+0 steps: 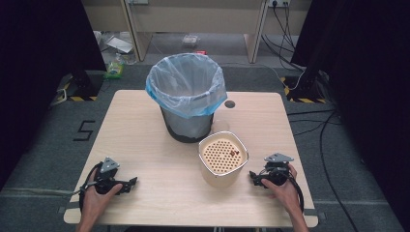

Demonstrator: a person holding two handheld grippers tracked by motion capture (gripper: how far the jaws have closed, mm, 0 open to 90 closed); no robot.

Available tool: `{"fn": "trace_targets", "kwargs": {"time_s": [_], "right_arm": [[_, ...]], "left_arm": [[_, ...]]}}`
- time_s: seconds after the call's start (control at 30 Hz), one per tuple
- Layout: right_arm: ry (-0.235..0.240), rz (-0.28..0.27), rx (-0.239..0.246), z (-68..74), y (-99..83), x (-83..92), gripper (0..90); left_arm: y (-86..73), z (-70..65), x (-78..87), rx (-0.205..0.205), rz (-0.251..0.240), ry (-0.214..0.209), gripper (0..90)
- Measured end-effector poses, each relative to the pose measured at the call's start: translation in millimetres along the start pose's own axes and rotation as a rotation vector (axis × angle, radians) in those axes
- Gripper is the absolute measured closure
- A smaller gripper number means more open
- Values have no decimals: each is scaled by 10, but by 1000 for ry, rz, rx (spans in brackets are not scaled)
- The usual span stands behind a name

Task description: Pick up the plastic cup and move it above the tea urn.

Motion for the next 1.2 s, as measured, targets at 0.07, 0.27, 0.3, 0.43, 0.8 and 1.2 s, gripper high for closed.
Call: {"fn": "trace_targets", "kwargs": {"time_s": [0.07,0.27,0.3,0.43,0.8,1.2], "right_arm": [[0,0,-1,0,0,0,11],[13,-20,-4,-26,20,70,207],[19,-21,-16,-34,19,79,156],[3,-37,-26,-84,47,128,174],[-47,-99,-24,-313,421,344,171],[-45,-127,-16,-497,1084,359,306]], "left_arm": [[0,0,0,0,0,0,0],[0,0,1,1,0,-1,0],[0,0,0,1,-1,-1,0],[0,0,1,1,0,-1,0],[1,3,0,-1,0,-4,0],[1,3,1,-1,0,-4,0]]}}
Point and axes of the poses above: each handheld gripper's, and its own axes: x roughly backward along the jaws, y roughly out of its top, z roughly to its left, the point moved 6 cm from there along -x, roughly forward along the jaws, and after that the axes turned 4 degrees about x, right-handed, at the moved point
